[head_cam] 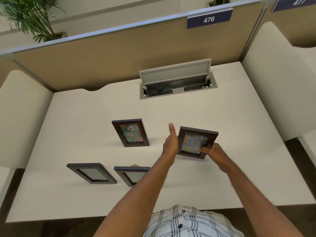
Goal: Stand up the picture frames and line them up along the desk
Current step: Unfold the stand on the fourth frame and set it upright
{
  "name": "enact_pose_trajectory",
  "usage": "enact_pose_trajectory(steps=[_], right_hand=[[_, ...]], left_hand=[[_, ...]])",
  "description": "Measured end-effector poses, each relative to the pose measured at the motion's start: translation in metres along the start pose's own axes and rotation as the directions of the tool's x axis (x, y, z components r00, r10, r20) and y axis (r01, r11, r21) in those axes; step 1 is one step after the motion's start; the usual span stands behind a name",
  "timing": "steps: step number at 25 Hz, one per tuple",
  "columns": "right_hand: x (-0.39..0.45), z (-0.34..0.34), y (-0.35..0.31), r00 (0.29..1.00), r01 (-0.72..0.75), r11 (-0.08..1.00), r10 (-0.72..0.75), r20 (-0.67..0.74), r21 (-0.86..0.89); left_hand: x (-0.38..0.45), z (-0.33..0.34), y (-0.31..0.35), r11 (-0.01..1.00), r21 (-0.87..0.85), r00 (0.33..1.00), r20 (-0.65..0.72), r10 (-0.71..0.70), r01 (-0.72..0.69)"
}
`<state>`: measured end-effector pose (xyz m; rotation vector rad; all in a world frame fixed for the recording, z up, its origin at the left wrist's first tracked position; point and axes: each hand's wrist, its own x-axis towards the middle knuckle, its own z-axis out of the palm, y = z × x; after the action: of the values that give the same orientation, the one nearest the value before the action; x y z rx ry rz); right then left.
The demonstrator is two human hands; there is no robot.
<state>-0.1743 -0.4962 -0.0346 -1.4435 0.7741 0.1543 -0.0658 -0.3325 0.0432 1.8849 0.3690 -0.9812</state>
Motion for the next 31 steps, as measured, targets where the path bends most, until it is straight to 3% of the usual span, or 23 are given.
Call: enact_pose_trajectory(steps=[10,20,31], right_hand=[[0.008,-0.004,-0.009,0.999,0.019,0.996,-0.021,-0.029,-0.089],[0.010,-0.003,-0.016,0.998,0.031,0.995,-0.036,-0.050,-0.092],[0.026,0.005,-0.014,0.999,-0.038,0.998,0.038,-0.011,-0.046]], left_hand=[[0.006,-0.002,0.005,0.996,-0.018,0.989,0.123,-0.088,0.091],[0.019,-0.004,0.005,0.994,-0.081,0.961,0.271,-0.048,0.072],[0.030,-0.001,0.006,0.880,-0.452,0.985,0.149,-0.088,0.147]])
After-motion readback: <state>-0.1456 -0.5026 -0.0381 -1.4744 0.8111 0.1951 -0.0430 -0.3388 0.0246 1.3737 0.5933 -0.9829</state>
